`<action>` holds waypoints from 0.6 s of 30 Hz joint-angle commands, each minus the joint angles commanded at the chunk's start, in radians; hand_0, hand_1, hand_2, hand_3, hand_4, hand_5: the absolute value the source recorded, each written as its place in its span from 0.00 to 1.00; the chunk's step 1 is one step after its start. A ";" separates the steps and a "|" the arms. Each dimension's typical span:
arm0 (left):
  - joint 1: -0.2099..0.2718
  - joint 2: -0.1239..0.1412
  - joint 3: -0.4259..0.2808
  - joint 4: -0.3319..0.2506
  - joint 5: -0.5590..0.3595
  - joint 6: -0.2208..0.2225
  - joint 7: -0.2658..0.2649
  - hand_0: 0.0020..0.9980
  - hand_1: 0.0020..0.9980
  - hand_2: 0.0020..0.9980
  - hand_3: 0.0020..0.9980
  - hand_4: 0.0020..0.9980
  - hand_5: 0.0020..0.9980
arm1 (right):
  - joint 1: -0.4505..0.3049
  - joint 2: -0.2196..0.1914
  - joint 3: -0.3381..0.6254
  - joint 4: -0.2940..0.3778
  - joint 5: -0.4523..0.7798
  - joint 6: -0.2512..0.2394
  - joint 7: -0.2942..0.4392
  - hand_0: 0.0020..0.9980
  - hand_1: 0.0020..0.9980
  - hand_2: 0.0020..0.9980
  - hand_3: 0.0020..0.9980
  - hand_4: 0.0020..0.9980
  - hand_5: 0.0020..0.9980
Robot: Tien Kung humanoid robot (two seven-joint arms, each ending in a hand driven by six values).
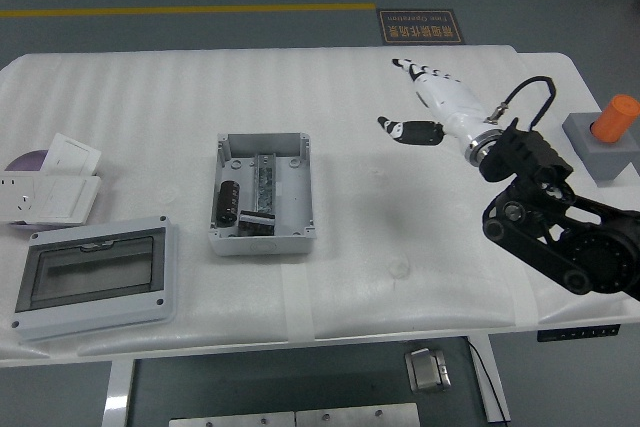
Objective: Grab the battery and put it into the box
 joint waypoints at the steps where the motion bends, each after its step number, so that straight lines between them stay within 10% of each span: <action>1: 0.001 0.000 -0.001 0.000 -0.001 0.000 -0.001 0.65 0.66 0.52 0.56 0.51 0.38 | -0.011 -0.015 0.022 -0.012 0.005 -0.001 0.002 0.93 0.97 1.00 1.00 0.71 0.42; 7: 0.010 -0.004 -0.026 0.000 0.015 0.002 0.000 0.65 0.66 0.52 0.56 0.49 0.37 | -0.114 -0.068 0.164 -0.033 0.028 -0.003 0.024 0.91 0.94 0.99 1.00 0.71 0.43; 18: 0.020 -0.014 -0.032 0.000 0.011 0.003 -0.003 0.65 0.66 0.52 0.56 0.49 0.37 | -0.333 -0.015 0.417 0.087 0.026 0.019 0.063 0.90 0.93 0.98 1.00 0.71 0.43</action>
